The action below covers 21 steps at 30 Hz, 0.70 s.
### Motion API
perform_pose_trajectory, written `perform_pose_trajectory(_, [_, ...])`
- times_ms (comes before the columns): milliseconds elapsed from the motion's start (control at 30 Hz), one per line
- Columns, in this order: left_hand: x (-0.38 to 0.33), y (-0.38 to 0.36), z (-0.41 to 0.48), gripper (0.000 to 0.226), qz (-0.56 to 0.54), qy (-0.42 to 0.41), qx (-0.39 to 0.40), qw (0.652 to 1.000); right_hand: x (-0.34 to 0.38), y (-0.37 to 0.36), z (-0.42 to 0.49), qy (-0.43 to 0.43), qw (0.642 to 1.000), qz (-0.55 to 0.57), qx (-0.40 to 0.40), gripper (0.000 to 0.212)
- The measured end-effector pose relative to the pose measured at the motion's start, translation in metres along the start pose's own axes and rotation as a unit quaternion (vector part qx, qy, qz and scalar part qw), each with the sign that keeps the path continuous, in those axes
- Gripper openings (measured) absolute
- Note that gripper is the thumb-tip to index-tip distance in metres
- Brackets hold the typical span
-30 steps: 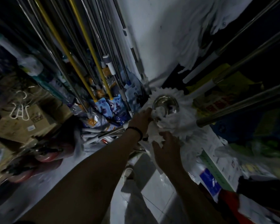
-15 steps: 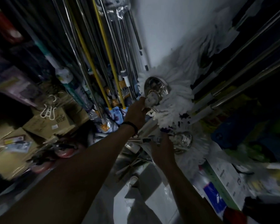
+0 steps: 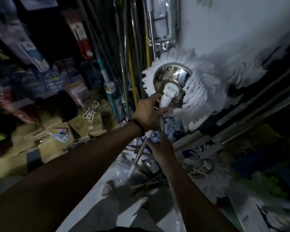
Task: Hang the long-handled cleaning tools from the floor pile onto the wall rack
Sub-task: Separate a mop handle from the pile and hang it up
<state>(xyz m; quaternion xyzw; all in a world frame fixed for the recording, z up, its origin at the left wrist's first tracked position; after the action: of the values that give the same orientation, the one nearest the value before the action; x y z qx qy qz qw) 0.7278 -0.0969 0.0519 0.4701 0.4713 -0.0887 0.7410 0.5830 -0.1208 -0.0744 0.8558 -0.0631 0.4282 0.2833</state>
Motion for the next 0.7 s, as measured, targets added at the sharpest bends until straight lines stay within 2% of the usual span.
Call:
perform_pose_trajectory(67, [-0.001,0.016,-0.014,0.045,-0.023,0.024,-0.026,0.999,0.012,-0.008,-0.002,0.016,1.0,-0.02,0.012,0.068])
perform_pose_trajectory(200, [-0.005,0.039,-0.041,0.039,-0.042,0.071,-0.079,0.993,0.027,-0.015,-0.015,0.041,0.999,-0.029,-0.014,0.031])
perform_pose_trajectory(267, [-0.004,0.043,-0.053,0.041,-0.043,0.092,-0.085,0.991,0.031,-0.02,-0.022,0.049,0.998,-0.035,-0.03,0.026])
perform_pose_trajectory(367, [0.0,0.044,-0.071,0.042,-0.093,0.094,-0.041,0.99,0.034,-0.026,-0.034,0.056,0.994,-0.049,-0.084,0.024])
perform_pose_trajectory(433, [0.016,0.045,-0.094,0.048,-0.149,0.105,0.006,0.983,0.037,-0.033,-0.048,0.032,0.994,-0.011,-0.104,0.024])
perform_pose_trajectory(533, [0.075,0.049,-0.154,0.039,-0.154,0.173,0.045,0.972,0.036,-0.053,-0.071,-0.009,0.99,0.068,-0.122,0.028])
perform_pose_trajectory(600, [0.12,0.048,-0.214,0.037,-0.19,0.278,0.074,0.939,0.042,-0.069,-0.084,0.002,0.986,0.109,-0.128,0.029])
perform_pose_trajectory(633, [0.139,0.045,-0.248,0.031,-0.234,0.344,0.118,0.902,0.049,-0.076,-0.091,0.014,0.985,0.117,-0.128,0.027])
perform_pose_trajectory(700, [0.163,0.035,-0.317,0.031,-0.306,0.453,0.246,0.801,0.064,-0.09,-0.102,0.041,0.981,0.132,-0.133,0.024])
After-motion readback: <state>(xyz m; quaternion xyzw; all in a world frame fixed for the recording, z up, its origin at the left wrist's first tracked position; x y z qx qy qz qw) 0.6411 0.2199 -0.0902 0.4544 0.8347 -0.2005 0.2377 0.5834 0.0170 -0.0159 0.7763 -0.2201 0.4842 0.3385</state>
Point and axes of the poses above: each hand's wrist, its own z-axis towards the middle knuckle, its own y-axis out of the back of the hand, x = y × z, the point moved 7 cm from there along z, towards the middle knuckle, and after that the axes turned 7 degrees about x, right-handed, at the moved point
